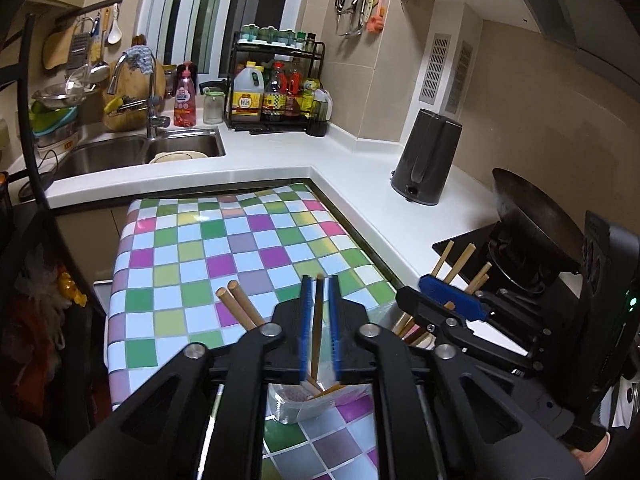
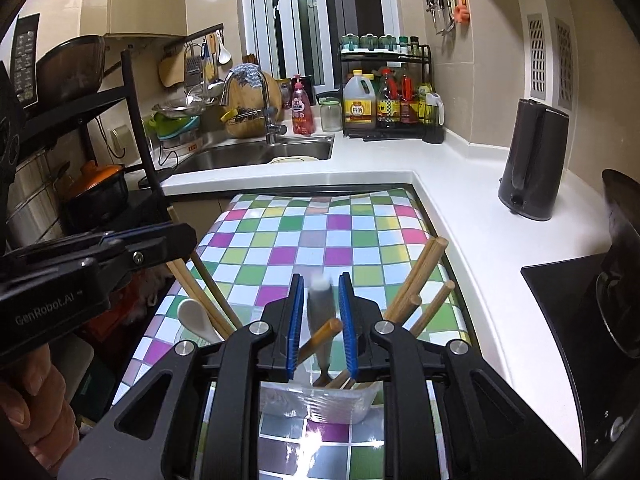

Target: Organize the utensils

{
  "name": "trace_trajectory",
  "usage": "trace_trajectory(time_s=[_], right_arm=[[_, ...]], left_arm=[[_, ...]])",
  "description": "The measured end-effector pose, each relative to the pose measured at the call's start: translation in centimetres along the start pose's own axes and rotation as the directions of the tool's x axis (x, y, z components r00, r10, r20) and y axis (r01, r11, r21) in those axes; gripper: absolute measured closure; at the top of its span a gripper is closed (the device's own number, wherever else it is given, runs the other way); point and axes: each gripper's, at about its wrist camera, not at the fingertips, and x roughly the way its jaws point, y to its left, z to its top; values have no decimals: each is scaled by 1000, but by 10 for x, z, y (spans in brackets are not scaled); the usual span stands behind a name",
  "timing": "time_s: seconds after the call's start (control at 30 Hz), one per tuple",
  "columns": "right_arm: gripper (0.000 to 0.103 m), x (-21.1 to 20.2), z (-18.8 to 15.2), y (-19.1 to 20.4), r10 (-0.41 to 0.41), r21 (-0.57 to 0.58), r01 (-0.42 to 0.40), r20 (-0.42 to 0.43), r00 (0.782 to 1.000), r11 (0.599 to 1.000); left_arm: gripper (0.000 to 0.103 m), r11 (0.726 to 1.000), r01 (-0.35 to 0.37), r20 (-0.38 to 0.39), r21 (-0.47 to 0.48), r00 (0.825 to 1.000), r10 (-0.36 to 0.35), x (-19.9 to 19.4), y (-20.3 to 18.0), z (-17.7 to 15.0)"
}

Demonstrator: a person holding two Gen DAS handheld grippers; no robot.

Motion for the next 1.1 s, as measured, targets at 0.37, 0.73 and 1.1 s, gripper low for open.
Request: trace_trajectory(time_s=[0.37, 0.73, 1.1], right_arm=[[48, -97, -5, 1, -19, -27, 23, 153, 988, 999], [16, -150, -119, -27, -86, 16, 85, 121, 989, 996], [16, -136, -170, -35, -105, -21, 109, 143, 984, 994]], left_arm=[[46, 995, -103, 126, -16, 987, 104, -72, -19, -24], [8, 963, -239, 160, -121, 953, 257, -119, -41, -124], [7, 942, -312, 127, -128, 936, 327, -112, -59, -176]])
